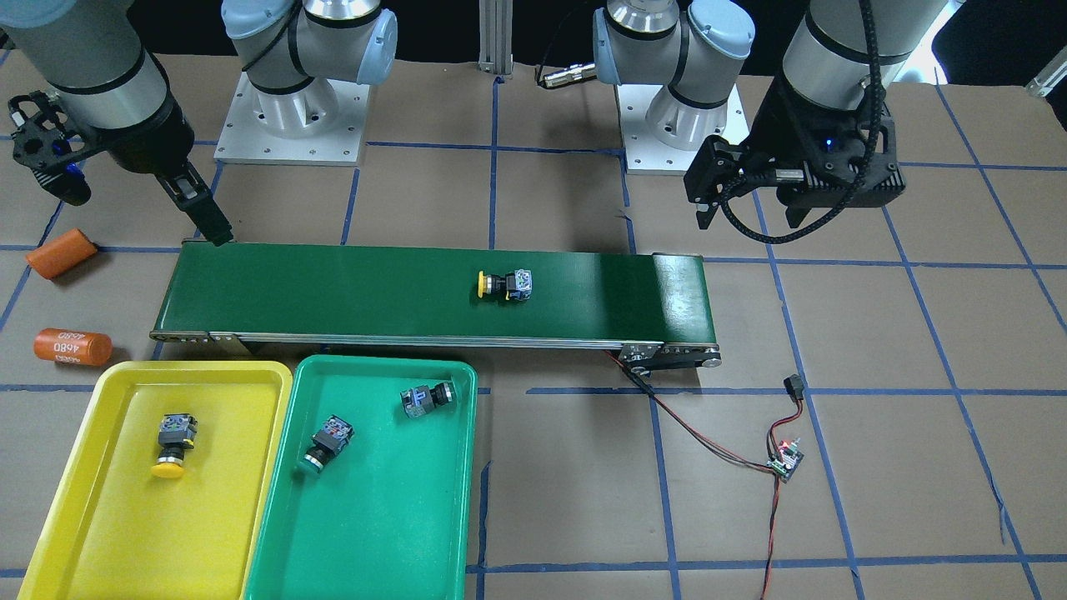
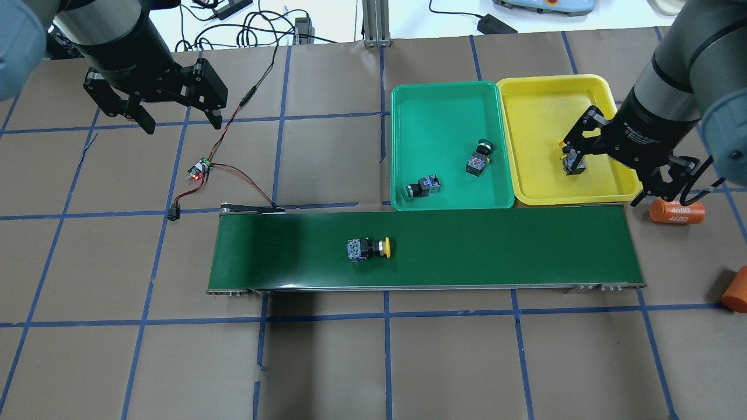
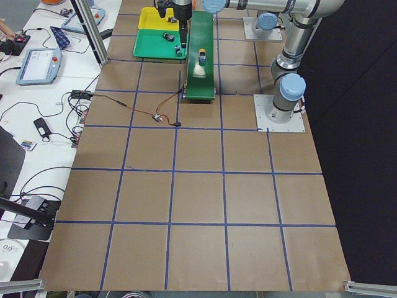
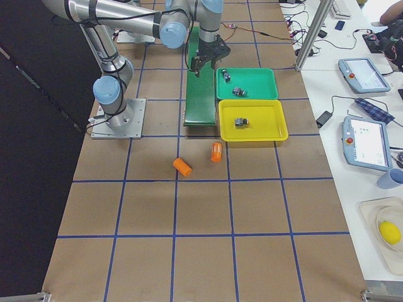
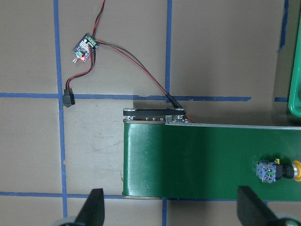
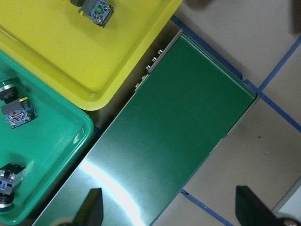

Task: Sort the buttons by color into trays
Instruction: 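Move the right gripper back over the belt toward the second yellow button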

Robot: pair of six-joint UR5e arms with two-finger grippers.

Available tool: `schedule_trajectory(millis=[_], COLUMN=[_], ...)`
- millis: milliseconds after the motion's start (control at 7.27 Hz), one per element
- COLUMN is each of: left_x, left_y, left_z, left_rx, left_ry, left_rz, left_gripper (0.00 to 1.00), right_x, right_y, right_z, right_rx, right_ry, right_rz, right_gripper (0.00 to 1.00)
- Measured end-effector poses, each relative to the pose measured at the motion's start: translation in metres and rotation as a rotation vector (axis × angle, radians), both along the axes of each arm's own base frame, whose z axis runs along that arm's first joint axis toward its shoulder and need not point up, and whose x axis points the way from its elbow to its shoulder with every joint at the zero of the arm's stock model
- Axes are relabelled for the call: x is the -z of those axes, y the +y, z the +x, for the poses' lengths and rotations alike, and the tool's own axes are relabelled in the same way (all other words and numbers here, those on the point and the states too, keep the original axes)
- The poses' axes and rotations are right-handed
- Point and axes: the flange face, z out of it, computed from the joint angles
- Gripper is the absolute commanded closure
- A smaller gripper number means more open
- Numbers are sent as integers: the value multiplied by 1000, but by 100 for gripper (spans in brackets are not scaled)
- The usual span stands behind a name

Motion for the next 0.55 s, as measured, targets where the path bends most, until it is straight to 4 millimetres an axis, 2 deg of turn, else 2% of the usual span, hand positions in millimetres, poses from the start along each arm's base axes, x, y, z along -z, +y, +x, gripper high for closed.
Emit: schedule_trajectory(millis=[550], left_x=[-1], left_y=[-1], left_z=[0], left_rx=[0], left_ry=[0], left_rz=[-1], left_gripper=[0], right_x=[11], right_y=[-8], right_z=[20], right_rx=[146], right_ry=[-101], right_rz=[12], right_gripper=[0])
